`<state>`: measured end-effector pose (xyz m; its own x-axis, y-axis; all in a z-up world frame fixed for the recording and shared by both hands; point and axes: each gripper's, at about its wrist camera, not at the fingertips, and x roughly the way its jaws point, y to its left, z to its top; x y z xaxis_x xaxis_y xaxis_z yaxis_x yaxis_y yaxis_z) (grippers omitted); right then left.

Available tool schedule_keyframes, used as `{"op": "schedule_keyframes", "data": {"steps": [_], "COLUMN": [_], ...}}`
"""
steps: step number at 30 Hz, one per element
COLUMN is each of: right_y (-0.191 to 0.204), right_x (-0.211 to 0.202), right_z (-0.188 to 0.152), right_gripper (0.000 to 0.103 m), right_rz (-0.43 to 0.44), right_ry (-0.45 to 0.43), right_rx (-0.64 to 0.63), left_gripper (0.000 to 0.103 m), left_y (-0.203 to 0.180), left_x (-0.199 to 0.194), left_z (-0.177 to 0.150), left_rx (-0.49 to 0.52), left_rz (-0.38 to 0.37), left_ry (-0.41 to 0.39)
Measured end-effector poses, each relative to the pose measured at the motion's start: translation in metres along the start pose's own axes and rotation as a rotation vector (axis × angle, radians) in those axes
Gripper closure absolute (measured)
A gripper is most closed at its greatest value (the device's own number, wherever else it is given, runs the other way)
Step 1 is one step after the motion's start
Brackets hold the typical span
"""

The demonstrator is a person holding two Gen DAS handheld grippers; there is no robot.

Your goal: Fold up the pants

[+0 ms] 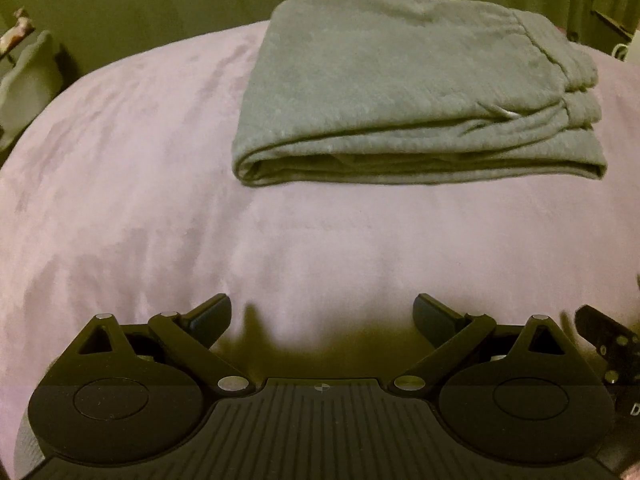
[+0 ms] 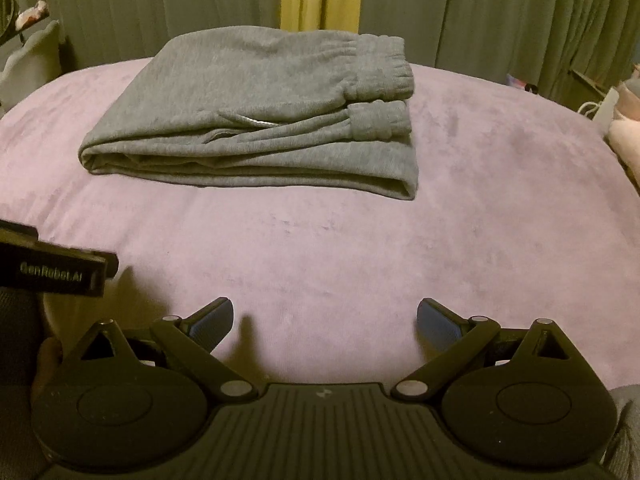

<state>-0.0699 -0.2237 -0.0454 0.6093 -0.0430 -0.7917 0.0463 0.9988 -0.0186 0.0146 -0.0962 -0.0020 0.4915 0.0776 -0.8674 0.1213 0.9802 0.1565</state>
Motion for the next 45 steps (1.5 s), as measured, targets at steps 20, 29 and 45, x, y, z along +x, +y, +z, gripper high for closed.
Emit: {"op": "schedule_keyframes", "data": {"steps": [20,29,45], "right_y": [0.013,0.016,0.008], "right_x": [-0.012,-0.016,-0.028], "right_z": [0.018,0.047,0.094], "right_gripper": [0.004,0.004,0.004], "right_rz": [-0.026,-0.063,-0.05], "right_ry": [-0.001,0.035,0.043], "right_rx": [-0.037,-0.022,0.066], "left_gripper": [0.003,0.002,0.002], "left_y": [0.005,0.032,0.027], "left_x": [-0.012,-0.053,-0.064], "left_z": [0.011,0.042,0.068], "left_rx": [-0.009,-0.117,-0.105], "left_rz": [0.026,-0.036,-0.014], "left_ry": [-0.036,-0.082,-0.05]}}
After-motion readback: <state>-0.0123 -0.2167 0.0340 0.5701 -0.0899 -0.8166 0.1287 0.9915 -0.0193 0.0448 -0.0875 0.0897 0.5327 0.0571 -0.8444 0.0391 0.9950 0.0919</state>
